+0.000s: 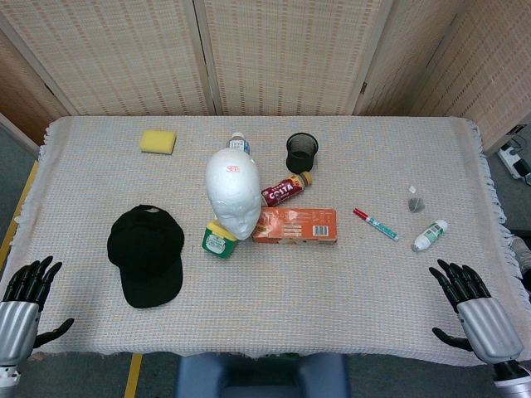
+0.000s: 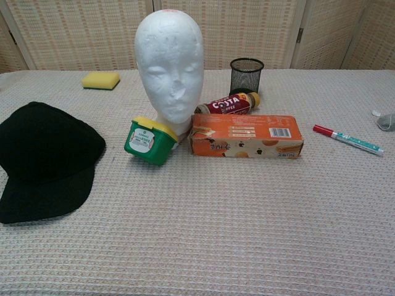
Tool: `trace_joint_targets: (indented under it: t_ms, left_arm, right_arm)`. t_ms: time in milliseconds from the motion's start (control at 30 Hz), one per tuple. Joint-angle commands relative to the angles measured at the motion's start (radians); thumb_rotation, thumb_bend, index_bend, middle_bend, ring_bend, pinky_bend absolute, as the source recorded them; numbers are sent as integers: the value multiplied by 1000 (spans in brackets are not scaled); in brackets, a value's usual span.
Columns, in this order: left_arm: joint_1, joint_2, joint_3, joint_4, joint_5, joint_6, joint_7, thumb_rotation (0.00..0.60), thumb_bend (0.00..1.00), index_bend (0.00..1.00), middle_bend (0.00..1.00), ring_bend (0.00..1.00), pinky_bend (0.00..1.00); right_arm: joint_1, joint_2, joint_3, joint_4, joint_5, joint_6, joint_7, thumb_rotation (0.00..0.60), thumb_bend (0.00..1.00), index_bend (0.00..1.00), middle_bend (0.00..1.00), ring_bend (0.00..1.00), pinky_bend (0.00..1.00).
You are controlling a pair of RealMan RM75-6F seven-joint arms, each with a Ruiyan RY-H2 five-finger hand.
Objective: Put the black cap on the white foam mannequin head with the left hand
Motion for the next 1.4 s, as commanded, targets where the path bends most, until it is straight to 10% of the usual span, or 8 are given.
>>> trace_joint_targets:
  t_ms: [33, 300, 567, 667, 1400]
  left_arm:
    - [-3, -2, 8, -4, 1, -14, 7, 600, 58, 0, 64, 0, 125]
    - [-12, -74, 54, 25, 116, 18, -82, 600, 58, 63, 161, 34, 210]
    - [-44, -303, 66, 281, 249, 102, -187, 600, 70, 261, 871, 709, 758]
    - [-66, -379, 70, 394, 264, 76, -173, 600, 77, 315, 992, 844, 873]
    - [-132, -867, 50, 1133, 196, 166, -302, 600, 224, 420, 1000, 1000, 1000]
  right_arm:
    - [3, -2, 1, -1, 8, -8, -5, 600, 73, 0, 0, 0, 0]
    - [2, -8, 5, -11, 30, -18, -33, 600, 72, 0, 0, 0, 0]
    - [1, -10, 22, -26, 73, -25, -69, 600, 72, 0, 0, 0, 0]
    - [-2, -13, 27, -26, 86, -24, -79, 600, 72, 0, 0, 0, 0]
    - [-26, 49, 40, -62, 107, 21, -24, 600, 72, 0, 0, 0, 0]
